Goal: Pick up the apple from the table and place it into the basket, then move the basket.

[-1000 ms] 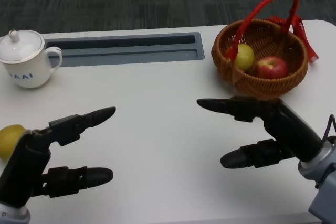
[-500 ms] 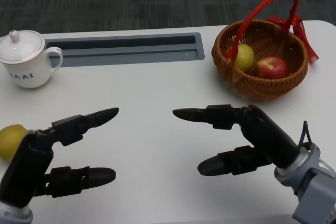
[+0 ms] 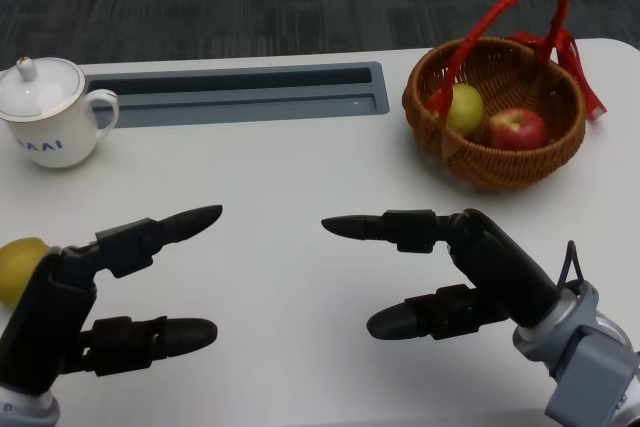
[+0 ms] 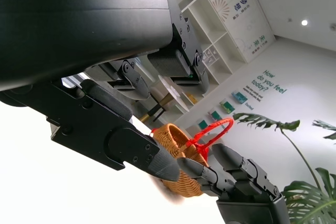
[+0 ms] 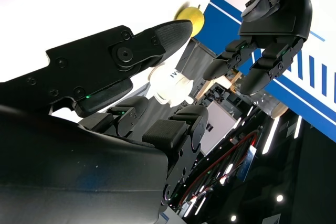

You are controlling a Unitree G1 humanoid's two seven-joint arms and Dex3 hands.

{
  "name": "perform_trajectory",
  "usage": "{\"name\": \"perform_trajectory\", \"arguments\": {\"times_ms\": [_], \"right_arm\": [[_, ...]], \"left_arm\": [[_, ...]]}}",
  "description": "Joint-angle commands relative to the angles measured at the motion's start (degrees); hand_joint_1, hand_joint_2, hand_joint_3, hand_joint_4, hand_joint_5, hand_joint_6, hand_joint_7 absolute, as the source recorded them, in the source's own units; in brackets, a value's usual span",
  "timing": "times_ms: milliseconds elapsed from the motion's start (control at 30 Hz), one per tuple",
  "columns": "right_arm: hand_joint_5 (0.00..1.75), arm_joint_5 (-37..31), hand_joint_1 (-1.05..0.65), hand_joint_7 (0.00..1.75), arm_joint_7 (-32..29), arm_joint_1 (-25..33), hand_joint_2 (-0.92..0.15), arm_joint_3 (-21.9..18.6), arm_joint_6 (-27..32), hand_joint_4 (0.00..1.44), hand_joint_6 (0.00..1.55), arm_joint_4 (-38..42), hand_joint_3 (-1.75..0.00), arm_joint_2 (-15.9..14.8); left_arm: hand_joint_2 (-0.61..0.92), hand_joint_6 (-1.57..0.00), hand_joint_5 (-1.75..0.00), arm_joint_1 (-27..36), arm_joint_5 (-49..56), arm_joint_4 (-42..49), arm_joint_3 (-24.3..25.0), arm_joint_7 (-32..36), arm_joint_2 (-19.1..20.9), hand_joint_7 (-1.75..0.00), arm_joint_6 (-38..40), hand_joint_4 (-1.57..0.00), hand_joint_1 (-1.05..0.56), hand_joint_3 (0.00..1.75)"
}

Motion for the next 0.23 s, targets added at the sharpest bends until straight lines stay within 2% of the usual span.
{"name": "perform_trajectory", "arguments": {"times_ms": [33,233], "right_arm": [[0.00,1.10,-0.44,0.01,0.38,-0.33,-0.80,-0.91,-0.05,0.75,0.69,0.16,0.00,-0.30],[0.00,1.12,-0.43,0.01,0.78,-0.48,-0.80,-1.08,-0.16,0.75,0.70,-0.23,0.00,-0.49]], "left_arm": [[0.77,-0.72,-0.01,-0.06,-0.69,0.55,0.19,-0.70,0.86,-0.01,-0.78,-0.78,-0.59,0.00],[0.77,-0.73,-0.01,-0.33,-0.79,0.78,0.15,-0.72,0.79,-0.01,-0.64,-0.79,-0.59,0.00]]}}
